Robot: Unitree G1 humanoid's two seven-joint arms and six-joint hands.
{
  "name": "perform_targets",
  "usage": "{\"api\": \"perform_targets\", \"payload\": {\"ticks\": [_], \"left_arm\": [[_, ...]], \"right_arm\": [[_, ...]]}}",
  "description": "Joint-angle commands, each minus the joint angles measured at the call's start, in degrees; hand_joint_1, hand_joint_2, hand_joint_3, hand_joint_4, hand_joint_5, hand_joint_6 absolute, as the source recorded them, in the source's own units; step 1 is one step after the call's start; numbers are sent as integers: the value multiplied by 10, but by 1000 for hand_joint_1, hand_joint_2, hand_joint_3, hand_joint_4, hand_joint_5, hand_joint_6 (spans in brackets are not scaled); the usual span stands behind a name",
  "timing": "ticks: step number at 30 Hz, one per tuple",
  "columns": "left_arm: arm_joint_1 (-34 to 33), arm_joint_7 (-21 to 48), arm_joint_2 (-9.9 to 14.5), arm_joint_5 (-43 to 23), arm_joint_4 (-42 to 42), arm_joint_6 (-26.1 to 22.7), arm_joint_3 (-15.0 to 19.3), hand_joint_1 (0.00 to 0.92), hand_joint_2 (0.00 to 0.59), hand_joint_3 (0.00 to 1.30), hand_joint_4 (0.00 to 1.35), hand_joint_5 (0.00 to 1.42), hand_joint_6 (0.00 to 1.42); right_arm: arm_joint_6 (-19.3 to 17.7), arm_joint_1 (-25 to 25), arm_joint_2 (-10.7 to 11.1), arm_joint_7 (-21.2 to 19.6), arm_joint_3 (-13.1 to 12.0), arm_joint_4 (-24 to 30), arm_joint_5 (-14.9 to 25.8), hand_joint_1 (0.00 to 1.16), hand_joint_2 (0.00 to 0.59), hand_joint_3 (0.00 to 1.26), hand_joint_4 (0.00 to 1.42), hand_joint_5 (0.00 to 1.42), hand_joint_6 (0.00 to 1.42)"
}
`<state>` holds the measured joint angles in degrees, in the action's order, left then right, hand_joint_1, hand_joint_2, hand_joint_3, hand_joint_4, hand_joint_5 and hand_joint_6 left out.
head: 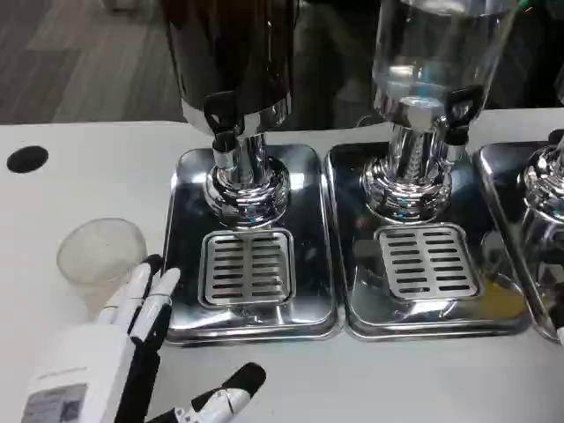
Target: Grasp the cup under the faucet to collect the drink, then remove the cup.
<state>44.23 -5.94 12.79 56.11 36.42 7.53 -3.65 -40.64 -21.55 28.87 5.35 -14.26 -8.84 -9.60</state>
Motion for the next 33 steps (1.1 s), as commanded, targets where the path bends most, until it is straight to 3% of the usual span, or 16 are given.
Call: {"api": "perform_targets", "payload": {"ticks": [1, 33], "left_arm": [[1, 6, 0, 6, 12, -2, -4, 0, 117, 124, 0, 103, 328], [-4, 3, 0, 7, 10, -7, 0, 0, 97, 124, 0, 111, 337]], "right_arm": [[0, -1, 0, 7, -2, 6, 9, 589, 377, 307, 211, 204, 24], [-6, -17, -6, 7, 0, 12, 8, 588, 377, 307, 221, 204, 25]]}}
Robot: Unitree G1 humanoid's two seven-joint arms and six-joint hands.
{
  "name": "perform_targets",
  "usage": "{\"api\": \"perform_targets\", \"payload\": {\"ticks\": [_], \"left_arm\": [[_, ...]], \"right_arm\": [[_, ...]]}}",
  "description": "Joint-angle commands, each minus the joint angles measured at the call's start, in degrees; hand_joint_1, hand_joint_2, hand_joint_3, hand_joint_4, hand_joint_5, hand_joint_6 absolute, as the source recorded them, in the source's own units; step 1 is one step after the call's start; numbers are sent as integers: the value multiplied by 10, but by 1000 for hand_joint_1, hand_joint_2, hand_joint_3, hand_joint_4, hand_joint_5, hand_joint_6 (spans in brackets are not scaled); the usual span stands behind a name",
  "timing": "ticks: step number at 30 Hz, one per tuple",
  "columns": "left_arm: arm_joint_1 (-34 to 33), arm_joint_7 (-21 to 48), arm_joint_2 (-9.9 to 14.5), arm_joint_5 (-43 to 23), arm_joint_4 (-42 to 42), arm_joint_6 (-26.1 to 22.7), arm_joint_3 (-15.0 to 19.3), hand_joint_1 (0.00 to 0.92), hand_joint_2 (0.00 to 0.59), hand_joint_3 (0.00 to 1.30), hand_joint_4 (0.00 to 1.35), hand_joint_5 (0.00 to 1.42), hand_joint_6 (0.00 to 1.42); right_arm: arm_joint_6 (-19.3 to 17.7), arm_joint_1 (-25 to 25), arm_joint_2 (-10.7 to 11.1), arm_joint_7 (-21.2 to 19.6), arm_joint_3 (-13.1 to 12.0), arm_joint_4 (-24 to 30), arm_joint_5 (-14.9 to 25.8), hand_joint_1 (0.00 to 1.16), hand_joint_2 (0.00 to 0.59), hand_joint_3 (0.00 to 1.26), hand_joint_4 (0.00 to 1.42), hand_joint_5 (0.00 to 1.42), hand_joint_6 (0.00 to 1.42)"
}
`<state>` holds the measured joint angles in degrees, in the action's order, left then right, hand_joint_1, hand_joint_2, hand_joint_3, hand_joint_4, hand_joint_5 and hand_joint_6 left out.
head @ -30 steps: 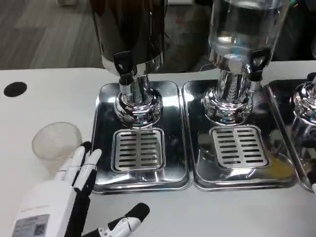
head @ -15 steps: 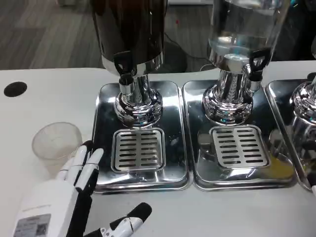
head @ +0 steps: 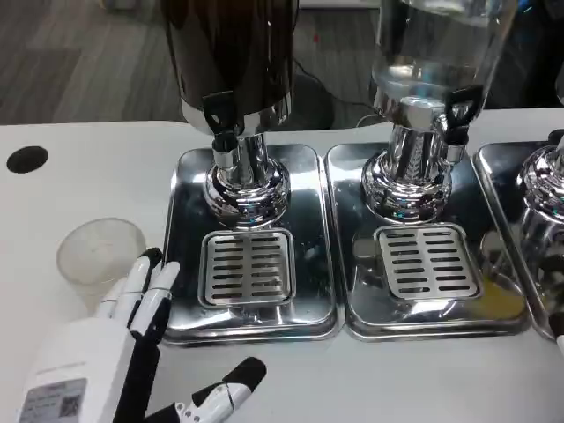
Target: Grasp the cup under the faucet to collect the drink, then remove the cup.
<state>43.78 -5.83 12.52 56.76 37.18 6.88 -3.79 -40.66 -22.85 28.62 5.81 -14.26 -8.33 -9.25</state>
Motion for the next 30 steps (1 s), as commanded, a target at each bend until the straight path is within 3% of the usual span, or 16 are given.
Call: {"api": "perform_targets", "payload": {"ticks": [1, 14, 21, 30], "left_arm": [[1, 0, 3, 0, 2, 0, 2, 0, 97, 124, 0, 111, 336], [-37, 19, 8, 2, -12, -26, 18, 0, 90, 124, 0, 115, 332], [-71, 35, 16, 0, -17, -67, 63, 0, 69, 98, 0, 153, 396], [-102, 34, 5, -7, -26, -115, 98, 0, 43, 76, 0, 170, 436]], "right_arm": [[-5, -4, -5, 2, 1, 8, 3, 588, 377, 307, 221, 204, 25], [-8, -16, -10, 3, -2, 11, 3, 588, 377, 307, 223, 204, 25], [-11, -19, -8, 5, -1, 11, 5, 588, 377, 307, 223, 205, 25], [-13, -21, -9, 8, 1, 8, 4, 582, 374, 307, 224, 208, 25]]}}
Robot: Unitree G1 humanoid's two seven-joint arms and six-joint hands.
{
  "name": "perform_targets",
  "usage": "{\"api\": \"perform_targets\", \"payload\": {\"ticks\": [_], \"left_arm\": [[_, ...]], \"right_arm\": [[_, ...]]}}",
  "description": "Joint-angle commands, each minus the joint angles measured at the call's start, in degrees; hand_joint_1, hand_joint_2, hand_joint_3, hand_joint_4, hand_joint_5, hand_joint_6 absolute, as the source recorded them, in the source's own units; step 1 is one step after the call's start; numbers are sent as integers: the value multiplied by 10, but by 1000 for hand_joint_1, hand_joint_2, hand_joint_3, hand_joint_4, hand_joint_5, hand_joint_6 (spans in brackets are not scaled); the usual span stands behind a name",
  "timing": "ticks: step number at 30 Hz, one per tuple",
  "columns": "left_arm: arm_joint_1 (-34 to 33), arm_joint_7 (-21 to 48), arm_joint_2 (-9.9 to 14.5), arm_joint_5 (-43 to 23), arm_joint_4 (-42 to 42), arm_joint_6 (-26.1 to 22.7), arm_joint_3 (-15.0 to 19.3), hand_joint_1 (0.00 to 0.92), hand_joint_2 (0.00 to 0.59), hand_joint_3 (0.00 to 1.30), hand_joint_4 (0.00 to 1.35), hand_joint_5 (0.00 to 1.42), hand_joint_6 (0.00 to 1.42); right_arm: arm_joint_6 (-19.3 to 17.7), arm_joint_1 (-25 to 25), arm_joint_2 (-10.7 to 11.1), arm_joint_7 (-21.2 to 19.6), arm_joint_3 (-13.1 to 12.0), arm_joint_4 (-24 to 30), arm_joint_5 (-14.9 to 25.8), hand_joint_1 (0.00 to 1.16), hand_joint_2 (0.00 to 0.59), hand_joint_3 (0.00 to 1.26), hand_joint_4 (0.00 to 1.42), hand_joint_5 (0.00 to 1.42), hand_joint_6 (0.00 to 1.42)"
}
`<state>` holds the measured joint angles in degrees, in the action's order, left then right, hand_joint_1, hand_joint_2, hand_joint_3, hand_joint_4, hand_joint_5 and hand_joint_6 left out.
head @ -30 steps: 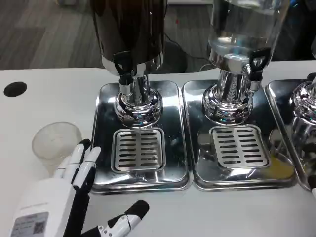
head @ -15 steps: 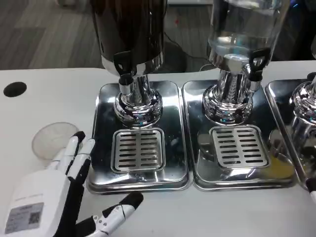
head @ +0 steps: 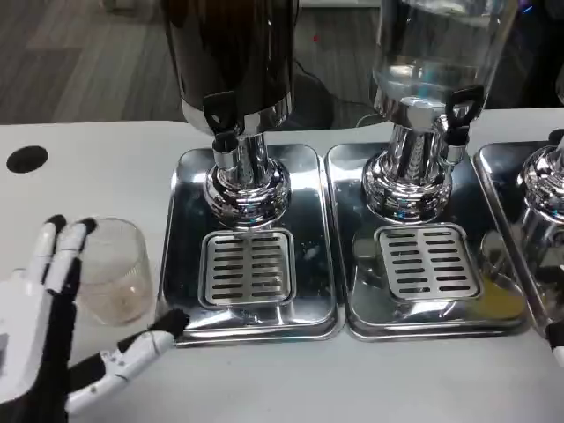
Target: Grasp the cup under the faucet to collect the drink, then remove the cup.
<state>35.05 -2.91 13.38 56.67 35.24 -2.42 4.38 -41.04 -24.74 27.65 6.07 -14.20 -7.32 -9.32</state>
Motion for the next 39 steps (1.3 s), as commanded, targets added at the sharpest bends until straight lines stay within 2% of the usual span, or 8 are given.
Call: {"api": "perform_targets", "payload": {"ticks": [1, 8, 16, 30, 39], "left_arm": [[-19, 5, -5, -10, -9, -29, 21, 0, 41, 67, 0, 176, 438], [-65, 14, -13, -40, -32, -80, 45, 0, 43, 64, 0, 183, 448], [-138, 34, 4, -49, -81, -132, 44, 0, 53, 64, 0, 205, 472], [-236, 24, 30, -23, -198, -200, -8, 127, 55, 53, 8, 283, 571], [-278, 14, 46, 2, -242, -222, -54, 279, 70, 97, 87, 363, 646]], "right_arm": [[-10, -2, 1, 5, 1, -4, 5, 580, 375, 307, 224, 208, 25], [-18, -6, -2, 7, 4, -9, 5, 571, 379, 307, 224, 208, 25], [-21, -12, -7, 6, 16, -4, 0, 564, 380, 307, 224, 208, 25], [-11, -17, -11, 11, 30, 17, -3, 558, 380, 315, 224, 208, 25], [1, -3, -9, 12, 40, 15, -8, 558, 380, 316, 224, 208, 25]]}}
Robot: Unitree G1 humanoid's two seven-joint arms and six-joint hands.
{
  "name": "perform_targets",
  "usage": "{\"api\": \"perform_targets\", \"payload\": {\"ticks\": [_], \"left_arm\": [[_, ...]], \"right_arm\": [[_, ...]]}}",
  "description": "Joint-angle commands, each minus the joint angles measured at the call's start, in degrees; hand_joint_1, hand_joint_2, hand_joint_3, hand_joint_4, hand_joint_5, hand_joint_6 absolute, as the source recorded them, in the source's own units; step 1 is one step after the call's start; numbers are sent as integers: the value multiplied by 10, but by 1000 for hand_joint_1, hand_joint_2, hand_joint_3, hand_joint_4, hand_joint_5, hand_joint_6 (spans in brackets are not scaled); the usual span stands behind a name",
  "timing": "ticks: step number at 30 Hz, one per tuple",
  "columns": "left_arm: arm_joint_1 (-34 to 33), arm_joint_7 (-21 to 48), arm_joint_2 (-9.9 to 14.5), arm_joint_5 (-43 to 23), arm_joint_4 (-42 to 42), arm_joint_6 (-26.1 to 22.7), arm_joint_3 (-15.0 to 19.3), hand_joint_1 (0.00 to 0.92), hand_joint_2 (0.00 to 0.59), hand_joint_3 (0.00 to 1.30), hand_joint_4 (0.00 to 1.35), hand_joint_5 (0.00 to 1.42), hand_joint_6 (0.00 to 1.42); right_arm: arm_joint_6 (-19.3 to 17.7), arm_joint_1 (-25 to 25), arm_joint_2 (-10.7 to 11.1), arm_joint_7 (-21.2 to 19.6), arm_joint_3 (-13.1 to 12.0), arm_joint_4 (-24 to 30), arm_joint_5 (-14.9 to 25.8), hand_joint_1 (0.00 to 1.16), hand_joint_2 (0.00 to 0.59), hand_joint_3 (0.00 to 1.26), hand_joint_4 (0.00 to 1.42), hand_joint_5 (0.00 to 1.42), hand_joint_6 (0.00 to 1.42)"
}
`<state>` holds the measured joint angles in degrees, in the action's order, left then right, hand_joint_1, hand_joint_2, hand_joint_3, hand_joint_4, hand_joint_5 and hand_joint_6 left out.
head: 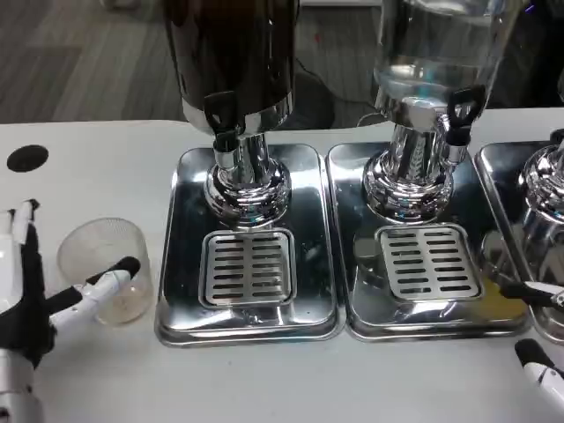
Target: Grasp the cup under the faucet to collect the drink, then remove the cup.
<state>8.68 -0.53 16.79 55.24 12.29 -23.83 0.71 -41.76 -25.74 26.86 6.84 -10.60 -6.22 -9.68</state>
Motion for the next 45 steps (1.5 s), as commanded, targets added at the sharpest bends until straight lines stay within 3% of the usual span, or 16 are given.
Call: {"api": "perform_targets", "payload": {"ticks": [1, 22, 29, 45], "left_arm": [[-20, -9, 14, 19, -17, -9, -22, 282, 70, 97, 88, 365, 650], [-61, -4, 37, 17, -67, -31, -77, 292, 50, 104, 108, 397, 665], [-63, -28, 32, 17, -76, -29, -88, 326, 94, 246, 274, 518, 757], [-61, -100, 23, 7, -97, -9, -95, 358, 154, 399, 458, 676, 865]], "right_arm": [[10, 9, -2, 5, 6, 4, -5, 558, 380, 316, 224, 208, 25], [17, 19, -1, 3, 16, -1, -6, 558, 380, 316, 224, 208, 25], [14, 20, 0, 3, 16, -6, -4, 558, 380, 316, 224, 208, 25], [10, 27, -1, 2, 21, -22, -6, 558, 380, 316, 224, 208, 25]]}}
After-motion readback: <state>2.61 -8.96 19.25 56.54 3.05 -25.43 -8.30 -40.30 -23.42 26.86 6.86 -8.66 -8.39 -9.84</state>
